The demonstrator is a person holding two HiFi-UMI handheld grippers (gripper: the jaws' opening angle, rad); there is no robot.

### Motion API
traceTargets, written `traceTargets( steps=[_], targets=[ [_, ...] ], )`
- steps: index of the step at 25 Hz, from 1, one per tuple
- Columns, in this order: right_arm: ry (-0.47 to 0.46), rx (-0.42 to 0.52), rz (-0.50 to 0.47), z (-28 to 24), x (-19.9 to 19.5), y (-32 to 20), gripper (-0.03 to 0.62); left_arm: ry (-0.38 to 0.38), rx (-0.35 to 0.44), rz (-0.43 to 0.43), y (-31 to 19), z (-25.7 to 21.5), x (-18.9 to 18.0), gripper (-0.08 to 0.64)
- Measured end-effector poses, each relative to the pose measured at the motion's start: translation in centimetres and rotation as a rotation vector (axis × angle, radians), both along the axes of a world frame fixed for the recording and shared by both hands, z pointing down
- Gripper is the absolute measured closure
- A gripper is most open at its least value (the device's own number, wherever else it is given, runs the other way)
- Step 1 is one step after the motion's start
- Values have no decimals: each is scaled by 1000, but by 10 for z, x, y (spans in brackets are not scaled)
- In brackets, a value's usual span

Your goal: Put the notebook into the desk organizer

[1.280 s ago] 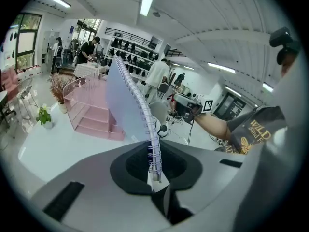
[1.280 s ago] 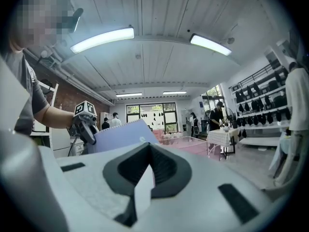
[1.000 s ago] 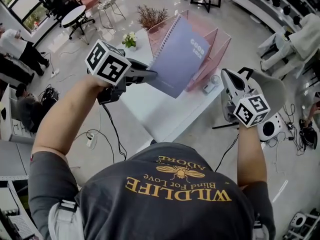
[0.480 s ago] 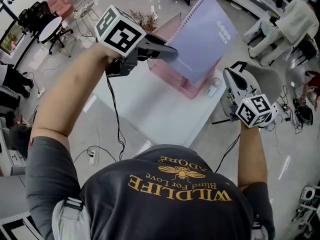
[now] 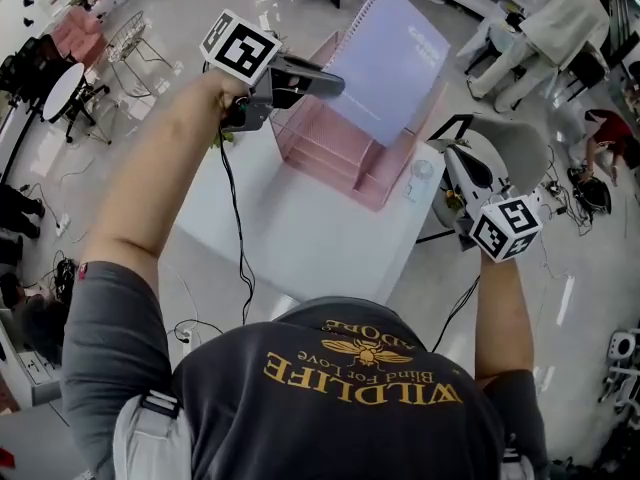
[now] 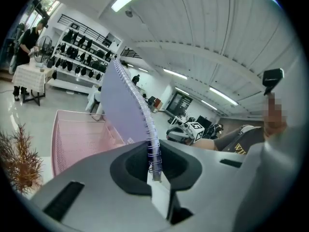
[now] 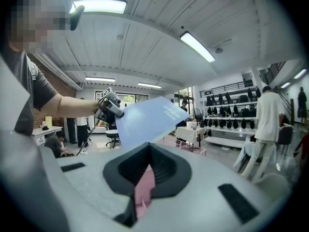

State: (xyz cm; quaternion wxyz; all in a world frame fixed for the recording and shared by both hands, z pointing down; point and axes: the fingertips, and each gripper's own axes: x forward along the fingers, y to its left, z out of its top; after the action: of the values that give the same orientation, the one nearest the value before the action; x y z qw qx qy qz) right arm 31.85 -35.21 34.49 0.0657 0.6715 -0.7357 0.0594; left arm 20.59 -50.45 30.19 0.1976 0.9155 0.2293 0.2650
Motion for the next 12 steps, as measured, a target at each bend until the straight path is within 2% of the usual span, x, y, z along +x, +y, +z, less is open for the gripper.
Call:
traceTargets(
  steps=[3,8,9,12],
  targets=[
    [3,-16,24,5,4,-1,592,-17,-75,-1,-22,23,4,528],
    [7,-43,43,9,5,-4,592,-41,-250,-7,-46,50,1,525],
    [8,-46,45,9,5,-5,592,-55,-266,-16,-52,56,0,525],
    [10,-53,49,9,3,-8,592,-119,-246,-69,-73,78,0,520]
  ],
)
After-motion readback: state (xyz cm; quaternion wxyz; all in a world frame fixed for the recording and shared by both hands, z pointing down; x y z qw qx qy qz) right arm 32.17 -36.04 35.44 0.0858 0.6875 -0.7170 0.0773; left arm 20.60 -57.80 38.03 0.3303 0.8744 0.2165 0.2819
